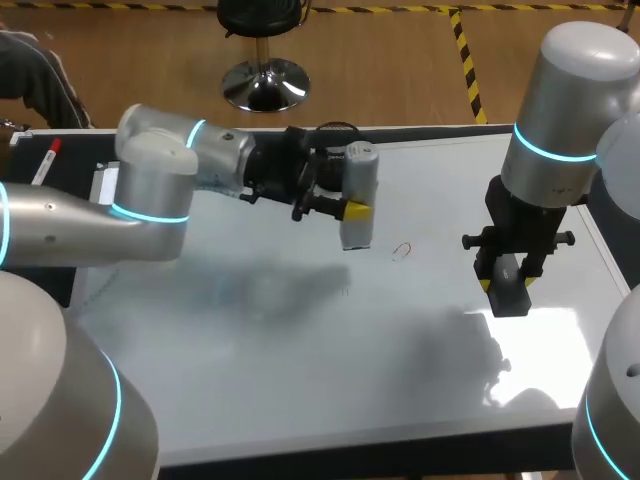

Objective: Pick up the inspection probe, press it on each red-marked spot on the whiteboard one by one, put down the probe, pick up the eraser, and wipe off all the red marks.

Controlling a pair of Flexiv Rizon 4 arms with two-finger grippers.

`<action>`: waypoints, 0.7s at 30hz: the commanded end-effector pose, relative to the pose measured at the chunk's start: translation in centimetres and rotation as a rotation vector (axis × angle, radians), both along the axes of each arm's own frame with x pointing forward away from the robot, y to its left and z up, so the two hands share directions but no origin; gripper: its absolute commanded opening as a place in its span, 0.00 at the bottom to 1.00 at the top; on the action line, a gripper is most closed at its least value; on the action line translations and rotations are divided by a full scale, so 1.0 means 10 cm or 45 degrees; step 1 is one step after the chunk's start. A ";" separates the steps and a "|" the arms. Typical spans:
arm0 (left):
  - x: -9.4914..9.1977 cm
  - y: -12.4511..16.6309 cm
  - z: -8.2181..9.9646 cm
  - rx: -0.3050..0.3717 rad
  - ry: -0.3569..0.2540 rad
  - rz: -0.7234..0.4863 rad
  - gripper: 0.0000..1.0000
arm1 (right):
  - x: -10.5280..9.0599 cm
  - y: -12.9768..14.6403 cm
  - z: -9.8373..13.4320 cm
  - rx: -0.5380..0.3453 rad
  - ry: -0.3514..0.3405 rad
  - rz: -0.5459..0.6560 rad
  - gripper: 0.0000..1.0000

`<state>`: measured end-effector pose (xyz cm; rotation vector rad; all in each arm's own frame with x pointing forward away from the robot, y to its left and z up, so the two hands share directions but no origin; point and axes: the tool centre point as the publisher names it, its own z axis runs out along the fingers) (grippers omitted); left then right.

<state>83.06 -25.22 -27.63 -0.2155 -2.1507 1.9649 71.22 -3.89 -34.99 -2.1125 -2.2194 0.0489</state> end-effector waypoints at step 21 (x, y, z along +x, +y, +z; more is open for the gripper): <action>-0.22 0.83 0.12 0.023 -0.029 0.113 0.00 | -0.01 -0.01 0.01 0.000 -0.002 0.002 0.00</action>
